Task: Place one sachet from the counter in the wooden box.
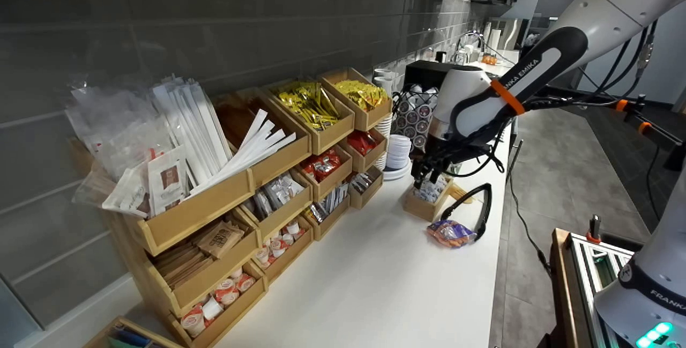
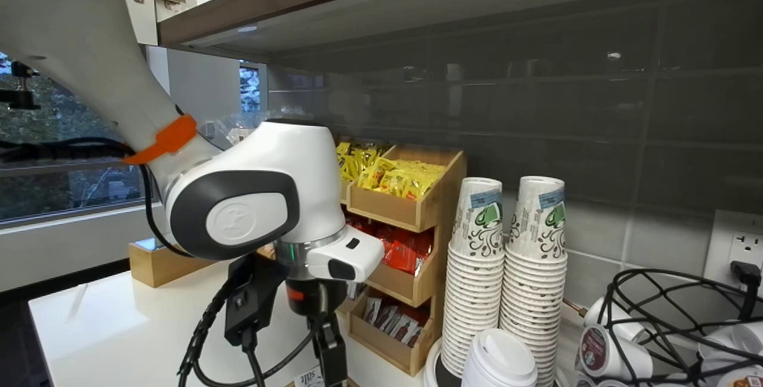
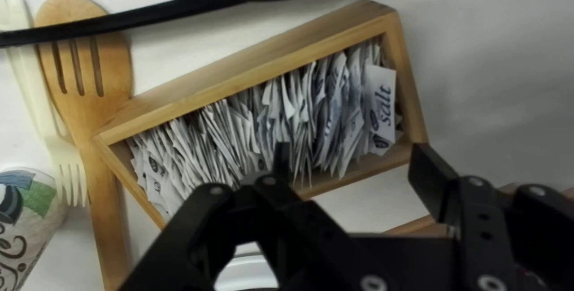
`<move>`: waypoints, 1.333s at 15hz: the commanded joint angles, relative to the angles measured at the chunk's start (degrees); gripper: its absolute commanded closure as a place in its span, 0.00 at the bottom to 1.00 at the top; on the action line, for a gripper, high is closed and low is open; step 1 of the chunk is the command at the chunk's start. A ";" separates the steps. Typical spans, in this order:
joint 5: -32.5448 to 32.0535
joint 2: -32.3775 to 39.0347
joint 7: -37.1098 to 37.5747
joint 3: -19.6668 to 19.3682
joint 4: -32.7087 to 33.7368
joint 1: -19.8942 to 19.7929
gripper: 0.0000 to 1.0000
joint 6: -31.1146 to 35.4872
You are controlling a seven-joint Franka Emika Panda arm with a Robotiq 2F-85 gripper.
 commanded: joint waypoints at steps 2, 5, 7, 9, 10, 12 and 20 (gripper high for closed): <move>2.29 -2.35 -1.90 -0.13 -0.74 0.54 0.00 0.33; 2.74 -4.21 -2.63 -0.08 -1.21 0.58 0.00 -0.51; 2.33 -5.46 -2.81 -0.15 -1.49 0.58 0.00 -1.51; 2.04 -6.83 -2.89 -0.21 -1.91 0.51 0.01 -2.11; 1.21 -7.47 -2.30 -0.31 -2.08 0.42 0.00 -2.36; -0.20 -8.98 -1.42 -0.38 -2.43 0.19 0.00 -4.04; -2.35 -14.81 -0.93 -0.11 -2.95 -0.81 0.00 -13.09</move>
